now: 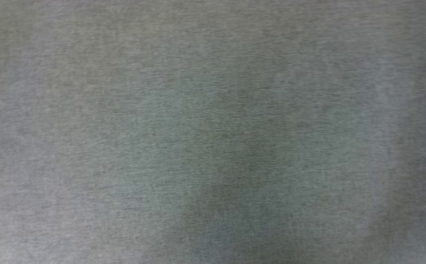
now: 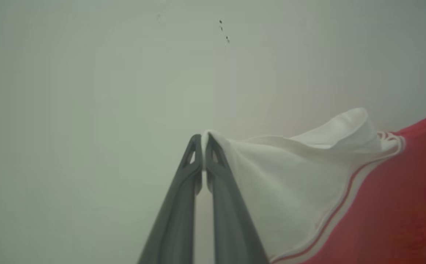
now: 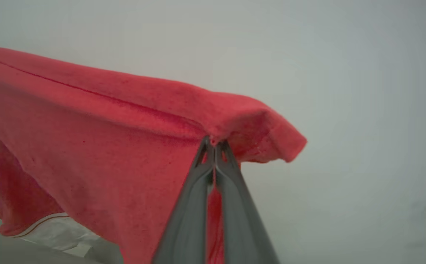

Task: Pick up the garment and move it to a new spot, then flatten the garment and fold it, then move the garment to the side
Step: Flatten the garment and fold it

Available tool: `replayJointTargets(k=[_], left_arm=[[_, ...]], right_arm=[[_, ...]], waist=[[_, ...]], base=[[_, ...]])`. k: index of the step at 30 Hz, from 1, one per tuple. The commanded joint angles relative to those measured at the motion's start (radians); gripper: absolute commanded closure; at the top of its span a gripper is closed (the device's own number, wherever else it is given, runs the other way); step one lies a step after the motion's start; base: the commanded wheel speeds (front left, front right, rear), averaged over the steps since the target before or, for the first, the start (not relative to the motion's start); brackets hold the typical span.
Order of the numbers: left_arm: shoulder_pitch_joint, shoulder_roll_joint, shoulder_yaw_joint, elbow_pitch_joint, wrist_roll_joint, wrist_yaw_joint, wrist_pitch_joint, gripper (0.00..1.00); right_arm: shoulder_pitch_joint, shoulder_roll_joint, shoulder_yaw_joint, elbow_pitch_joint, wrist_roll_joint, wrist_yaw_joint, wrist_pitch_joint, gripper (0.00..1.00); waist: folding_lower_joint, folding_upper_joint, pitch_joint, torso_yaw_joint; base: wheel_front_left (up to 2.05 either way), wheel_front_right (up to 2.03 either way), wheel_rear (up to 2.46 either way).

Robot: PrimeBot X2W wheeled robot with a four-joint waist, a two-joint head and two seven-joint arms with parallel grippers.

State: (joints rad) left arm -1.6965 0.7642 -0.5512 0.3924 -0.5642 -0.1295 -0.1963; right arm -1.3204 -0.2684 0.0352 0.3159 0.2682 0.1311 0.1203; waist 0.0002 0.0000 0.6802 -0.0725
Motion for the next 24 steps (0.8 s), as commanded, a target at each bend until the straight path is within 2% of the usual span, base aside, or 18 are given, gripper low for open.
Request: replayJointTargets(k=[1,4,7,14,21,24], left_arm=[[0.041,-0.006,-0.013,0.002,-0.01,0.0,-0.011,1.0],[0.164,-0.019,-0.037,-0.008,-0.039,0.0,-0.04,1.0],[0.313,-0.047,-0.053,-0.034,-0.066,0.018,-0.055,1.0],[0.677,-0.073,-0.07,-0.149,-0.088,0.101,-0.069,1.0],[1.034,-0.055,-0.077,-0.276,-0.123,0.176,-0.07,1.0],[1.169,-0.04,-0.104,-0.31,-0.153,0.191,-0.062,1.0]], right_arm=[[0.032,0.002,0.02,0.008,0.0,-0.001,-0.015,1.0],[0.108,-0.048,0.104,0.031,-0.008,-0.001,-0.061,1.0],[0.187,-0.059,0.137,0.055,0.02,-0.001,-0.107,1.0],[0.394,-0.112,0.212,0.073,0.072,-0.001,-0.16,1.0],[0.629,-0.155,0.261,0.063,0.149,-0.001,-0.173,1.0],[0.738,-0.173,0.272,0.059,0.191,-0.001,-0.182,1.0]], waist=[[-0.0002,0.0,-0.001,0.014],[-0.0002,0.0,-0.023,0.036],[-0.0002,0.0,-0.058,0.056],[-0.0002,0.0,-0.176,0.098],[-0.0002,0.0,-0.308,0.136],[-0.0002,0.0,-0.372,0.151]], base=[[0.0,0.0,0.0],[0.0,0.0,0.0],[0.0,0.0,0.0],[0.0,0.0,0.0],[0.0,0.0,0.0],[0.0,0.0,0.0]])
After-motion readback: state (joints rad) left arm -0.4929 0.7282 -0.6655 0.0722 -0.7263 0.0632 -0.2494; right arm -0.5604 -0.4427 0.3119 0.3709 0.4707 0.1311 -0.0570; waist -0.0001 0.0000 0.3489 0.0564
